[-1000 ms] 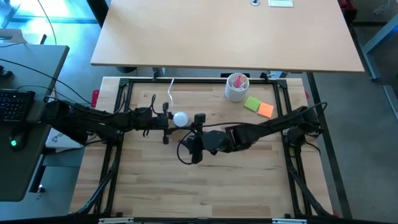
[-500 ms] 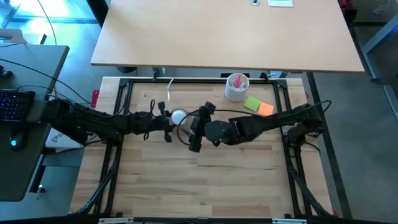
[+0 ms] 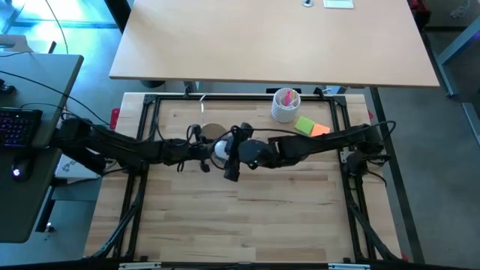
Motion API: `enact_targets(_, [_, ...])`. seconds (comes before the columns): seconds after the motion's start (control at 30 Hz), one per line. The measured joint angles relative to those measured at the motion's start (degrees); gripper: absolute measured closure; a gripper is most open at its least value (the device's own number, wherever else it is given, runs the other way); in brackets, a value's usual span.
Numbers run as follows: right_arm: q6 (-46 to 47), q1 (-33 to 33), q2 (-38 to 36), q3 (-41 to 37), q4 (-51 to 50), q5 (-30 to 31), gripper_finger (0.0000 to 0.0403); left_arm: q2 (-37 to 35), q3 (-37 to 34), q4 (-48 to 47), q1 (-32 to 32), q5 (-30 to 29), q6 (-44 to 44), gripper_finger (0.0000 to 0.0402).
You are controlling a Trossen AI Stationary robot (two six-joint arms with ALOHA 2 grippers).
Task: Screw lightbulb
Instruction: Remove the white lightbulb from the desk lamp
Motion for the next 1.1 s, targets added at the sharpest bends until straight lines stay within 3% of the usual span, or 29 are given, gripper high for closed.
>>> enact_targets(0.4, [-0.6,0.0,1.1,0.0,-6.8,3.4,0.0112,3.4,0.2,3.0,0.0,0.4,-0.4,0.0328])
enact_targets(0.57, [-5.5,0.1,1.1,0.0,-8.1,3.3,0.0112,3.4,0.2,2.7,0.1,2.6,-1.5,0.0329])
enact_targets(0.67, [-11.8,0.4,1.1,0.0,-8.2,3.1,0.0112,3.4,0.2,2.8,0.1,4.2,-1.6,0.0329])
enact_targets(0.93, [-39.2,2.8,1.1,0.0,-10.9,0.6,0.0112,3.4,0.1,2.7,0.2,11.0,-3.3,0.033])
enact_targets(1.1, [-47.7,4.6,1.1,0.0,-10.3,-1.5,0.0112,3.4,0.1,2.7,0.3,14.7,-3.8,0.033])
